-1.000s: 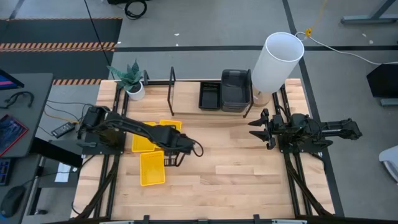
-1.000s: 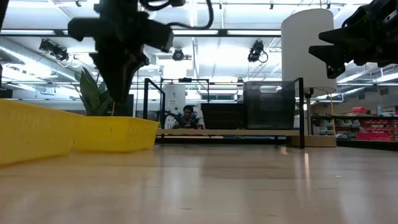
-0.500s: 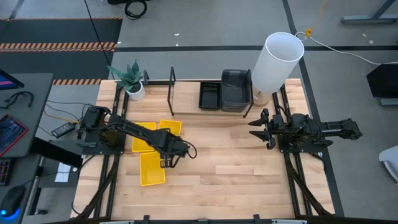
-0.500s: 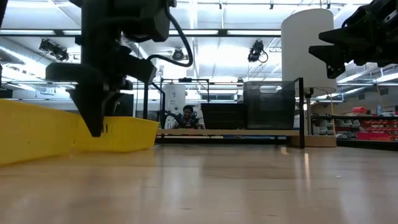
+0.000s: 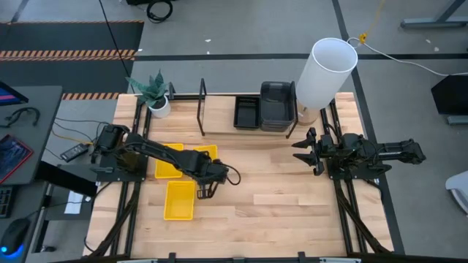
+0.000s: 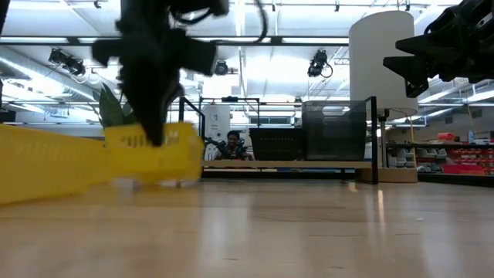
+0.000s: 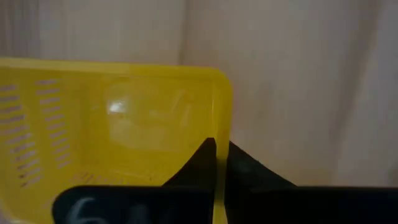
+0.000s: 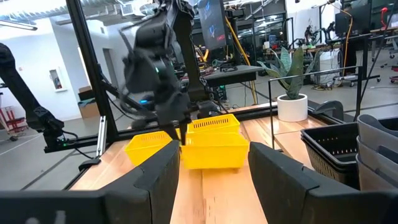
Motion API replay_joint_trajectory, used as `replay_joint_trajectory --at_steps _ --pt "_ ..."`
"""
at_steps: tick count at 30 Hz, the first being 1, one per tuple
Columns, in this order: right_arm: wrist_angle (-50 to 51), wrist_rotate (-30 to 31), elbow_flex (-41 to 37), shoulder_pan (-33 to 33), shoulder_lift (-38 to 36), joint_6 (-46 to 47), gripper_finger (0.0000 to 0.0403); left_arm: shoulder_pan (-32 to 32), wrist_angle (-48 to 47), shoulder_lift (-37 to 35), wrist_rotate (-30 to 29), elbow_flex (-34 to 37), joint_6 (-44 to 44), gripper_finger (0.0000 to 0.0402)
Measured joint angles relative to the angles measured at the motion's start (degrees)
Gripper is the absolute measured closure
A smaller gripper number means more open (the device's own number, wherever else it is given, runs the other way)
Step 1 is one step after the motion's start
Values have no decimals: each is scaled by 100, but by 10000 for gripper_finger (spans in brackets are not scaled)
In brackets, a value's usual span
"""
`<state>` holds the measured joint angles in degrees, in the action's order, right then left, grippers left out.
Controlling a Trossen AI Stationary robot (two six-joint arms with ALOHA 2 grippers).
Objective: Stack baskets on shelf by color
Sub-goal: Put the right yellow basket on the shelf
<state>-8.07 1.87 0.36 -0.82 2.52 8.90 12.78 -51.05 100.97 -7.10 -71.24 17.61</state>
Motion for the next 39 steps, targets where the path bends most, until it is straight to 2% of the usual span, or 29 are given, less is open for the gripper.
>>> replay_joint_trajectory --at_steps 4,11,16,26,32,39 --pt "1 0 0 -2 0 -1 206 2 -41 0 -35 -559 -150 393" --pt "2 0 0 0 0 -2 206 -216 -185 0 -884 -1304 -642 392" --pt "0 0 0 -1 0 0 206 -611 -51 0 -1298 -1491 -1223 392" --pt "0 0 0 -1 0 -1 206 -1859 85 4 -1317 -1460 -2314 392" --pt "0 0 0 -2 0 -2 206 -2475 165 89 -1068 -1460 -2956 391" --pt "-11 1 0 -2 -2 0 206 -2913 372 326 -675 -1458 -3414 391"
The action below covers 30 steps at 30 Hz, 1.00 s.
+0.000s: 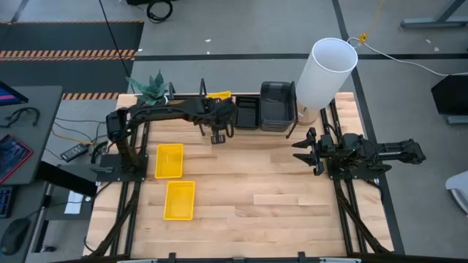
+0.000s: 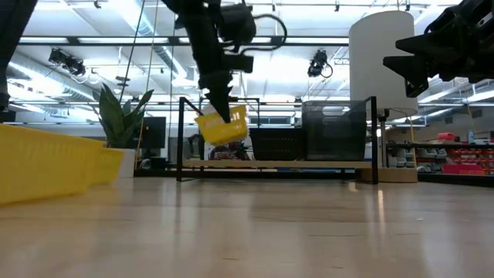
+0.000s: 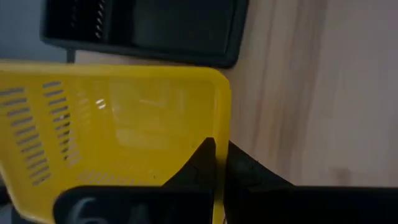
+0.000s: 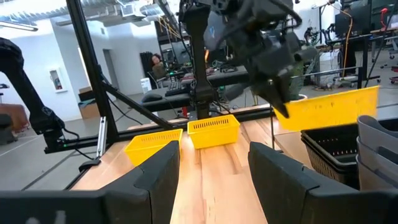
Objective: Stack baskets on shelf by color
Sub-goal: Put the right yellow basket on the shelf
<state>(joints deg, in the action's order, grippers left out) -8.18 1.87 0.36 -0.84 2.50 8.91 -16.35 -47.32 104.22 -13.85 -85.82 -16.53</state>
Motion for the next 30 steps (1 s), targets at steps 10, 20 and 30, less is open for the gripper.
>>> replay_joint_trajectory --at_steps 10,20,30 --pt "3 0 0 0 53 -2 206 -11 -18 473 120 -1 -119 379" --pt "11 2 0 0 59 -2 206 47 27 562 -202 -2 -34 288" --pt "10 1 0 0 59 -2 206 72 53 444 -544 -4 85 242"
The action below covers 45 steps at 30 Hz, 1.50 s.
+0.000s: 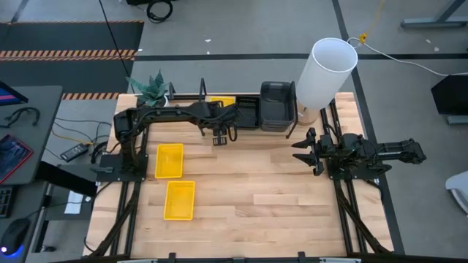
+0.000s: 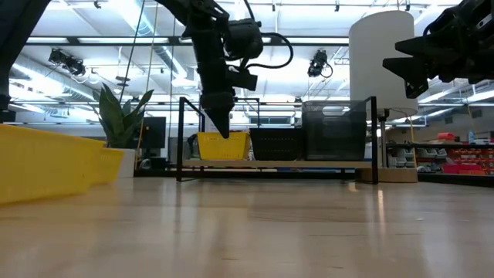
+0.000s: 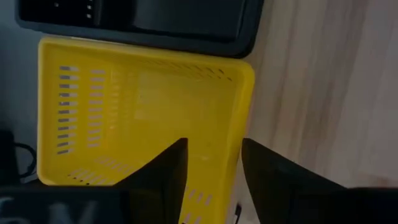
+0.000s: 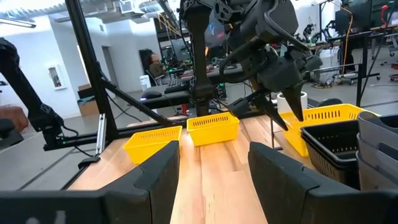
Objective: Stack baskets on shelf by color
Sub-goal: Put the right yellow basket on the shelf, then stack the bottom yellow basket on the yellow basket on the shelf
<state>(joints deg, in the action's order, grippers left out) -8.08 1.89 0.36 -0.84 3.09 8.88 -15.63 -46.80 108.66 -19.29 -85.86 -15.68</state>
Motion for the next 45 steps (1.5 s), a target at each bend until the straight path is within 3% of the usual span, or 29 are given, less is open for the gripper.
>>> replay_joint_trajectory --at_steps 8,13,17,19,28,35,40,45 --pt "0 -1 0 2 0 1 206 308 18 -367 126 0 68 259" --pt "0 -2 0 1 0 1 206 708 -205 -845 1296 -1 693 260" --pt "-1 -2 0 2 0 0 206 1064 -587 -1018 2657 -9 2037 260" --pt "-2 -2 0 2 0 0 206 1286 -1059 -1022 2940 -7 2697 260" --pt "1 -3 0 1 0 1 206 2796 -2529 -1032 2913 -2 4879 272" --pt "0 -2 0 0 -2 0 206 4289 -1482 -999 2697 0 6830 280" --pt "1 -2 0 2 0 1 206 5243 -1550 -999 1593 0 7712 262" --pt "2 -2 0 0 0 0 206 5746 -2129 -889 1271 0 8393 215"
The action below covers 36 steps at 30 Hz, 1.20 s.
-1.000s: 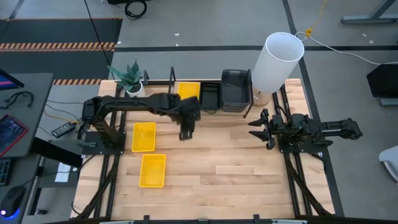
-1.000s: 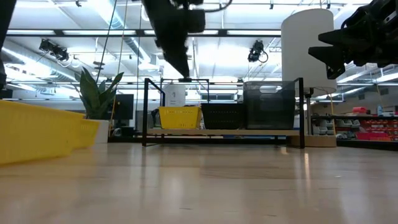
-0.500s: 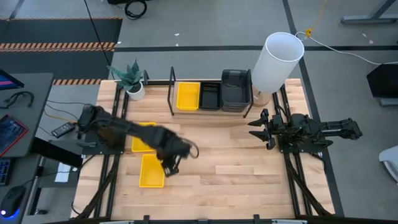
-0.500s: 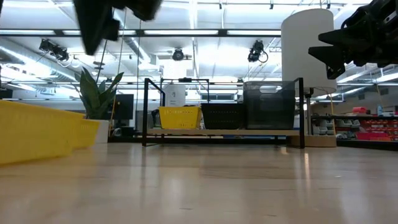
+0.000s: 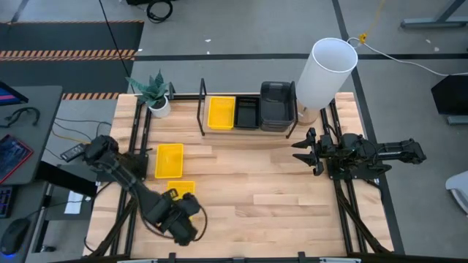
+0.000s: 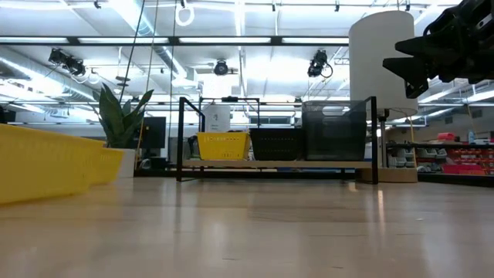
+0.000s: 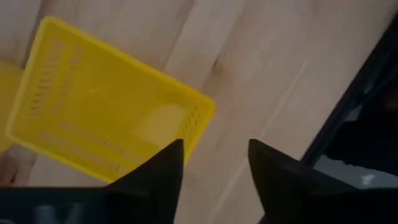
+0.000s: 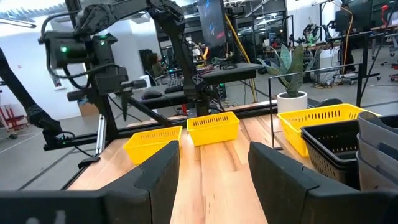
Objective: Stack baskets on shelf by color
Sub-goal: Stack the bottom yellow basket on the yellow basket on the shelf
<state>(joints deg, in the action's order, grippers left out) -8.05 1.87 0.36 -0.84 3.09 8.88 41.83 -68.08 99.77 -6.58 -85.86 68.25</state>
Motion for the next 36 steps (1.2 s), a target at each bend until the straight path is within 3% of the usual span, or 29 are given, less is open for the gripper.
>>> replay_joint_trajectory --at_steps 7,15,21,26,27,31,36 --pt "-3 -3 0 0 -1 0 206 83 38 529 197 0 -429 144" --pt "0 -1 0 2 -1 1 206 83 -343 1231 459 0 -770 158" --pt "0 -1 0 2 0 1 206 58 -243 1695 712 4 -1071 221" --pt "-2 -2 0 2 -2 2 206 -167 358 1726 1109 -34 -1304 369" --pt "0 -1 0 2 -1 0 206 -246 335 1693 1112 -96 -1297 384" --pt "-4 -1 0 1 -1 0 206 -644 -256 1542 1047 -805 -1676 394" --pt "0 0 0 1 0 0 206 -1190 -2131 1471 437 -1826 -2241 397"
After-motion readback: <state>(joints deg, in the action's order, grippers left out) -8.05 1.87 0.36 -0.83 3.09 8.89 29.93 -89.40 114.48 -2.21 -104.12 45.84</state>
